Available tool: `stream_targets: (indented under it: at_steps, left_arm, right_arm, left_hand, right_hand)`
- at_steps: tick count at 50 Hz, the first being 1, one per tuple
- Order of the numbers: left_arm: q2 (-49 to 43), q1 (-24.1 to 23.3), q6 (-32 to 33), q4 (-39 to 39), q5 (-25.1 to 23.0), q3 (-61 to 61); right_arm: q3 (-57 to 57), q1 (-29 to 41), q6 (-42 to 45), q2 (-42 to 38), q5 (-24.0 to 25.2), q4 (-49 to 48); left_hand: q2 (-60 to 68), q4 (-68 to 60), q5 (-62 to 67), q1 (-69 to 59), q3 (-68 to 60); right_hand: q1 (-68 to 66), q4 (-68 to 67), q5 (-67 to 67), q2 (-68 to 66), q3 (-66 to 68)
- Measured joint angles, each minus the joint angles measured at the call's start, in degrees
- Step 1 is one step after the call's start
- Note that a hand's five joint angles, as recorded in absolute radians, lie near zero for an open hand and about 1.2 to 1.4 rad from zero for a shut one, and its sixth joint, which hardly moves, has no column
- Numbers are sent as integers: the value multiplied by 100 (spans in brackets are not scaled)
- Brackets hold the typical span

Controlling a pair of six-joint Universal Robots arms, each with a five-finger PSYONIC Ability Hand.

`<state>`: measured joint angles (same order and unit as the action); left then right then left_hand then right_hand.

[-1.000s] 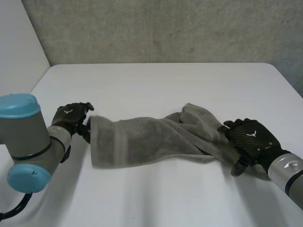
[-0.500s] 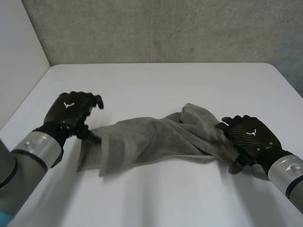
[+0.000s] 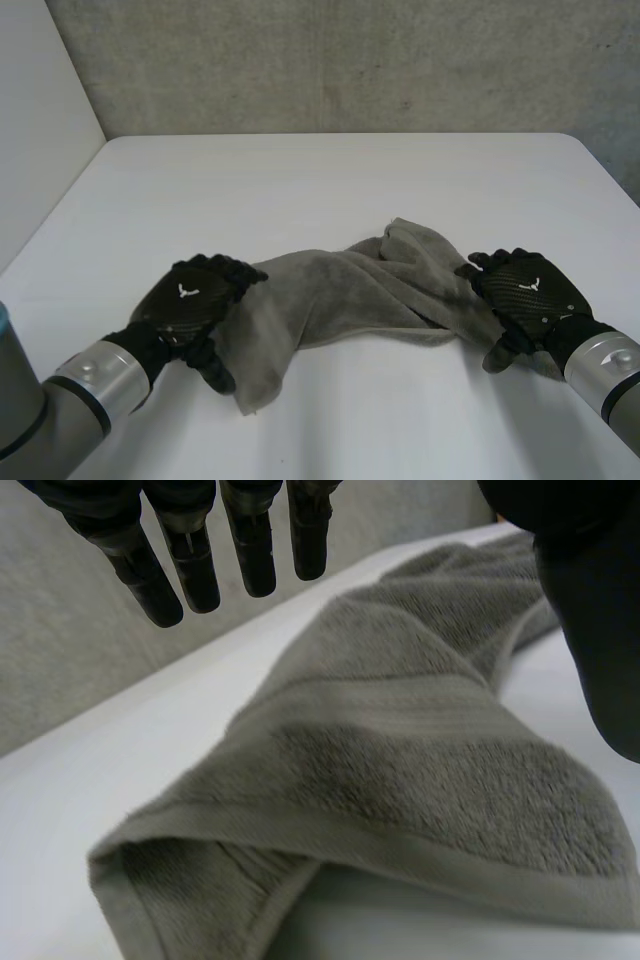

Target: Fold the towel.

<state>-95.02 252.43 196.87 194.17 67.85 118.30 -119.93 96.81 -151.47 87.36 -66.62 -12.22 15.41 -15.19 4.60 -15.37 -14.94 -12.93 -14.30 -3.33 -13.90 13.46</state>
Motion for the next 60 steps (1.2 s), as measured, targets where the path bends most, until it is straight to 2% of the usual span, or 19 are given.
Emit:
stream_targets:
  at_steps: [6, 13, 17, 45, 60]
  left_arm:
    - [-309, -243, 336, 84, 23, 86]
    - [-745, -752, 738, 95, 90, 175]
    - [-889, -868, 794, 94, 133, 139]
    - [-2060, -924, 742, 146, 1280, -1183]
    - [-2197, -960, 696, 147, 1491, -1787]
  right_arm:
    - [-5, -2, 4, -1, 0, -15]
    - [-12, 3, 11, -35, -12, -58]
    - [-13, 4, 12, -49, -16, -63]
    - [-66, 5, 29, -52, 7, -61]
    - [-74, 13, 30, -53, 9, -61]
  left_hand:
    - [69, -40, 62, -48, -67]
    - [904, -943, 1004, -917, -955]
    - [1013, -1044, 1124, -1029, -1060]
    - [1061, -1140, 1184, -1076, -1120]
    - [2573, -2606, 2635, -2581, -2623]
  right_hand:
    - [0, 0, 0, 0, 0]
    - [0, 0, 0, 0, 0]
    - [0, 0, 0, 0, 0]
    - [0, 0, 0, 0, 0]
    - [0, 0, 0, 0, 0]
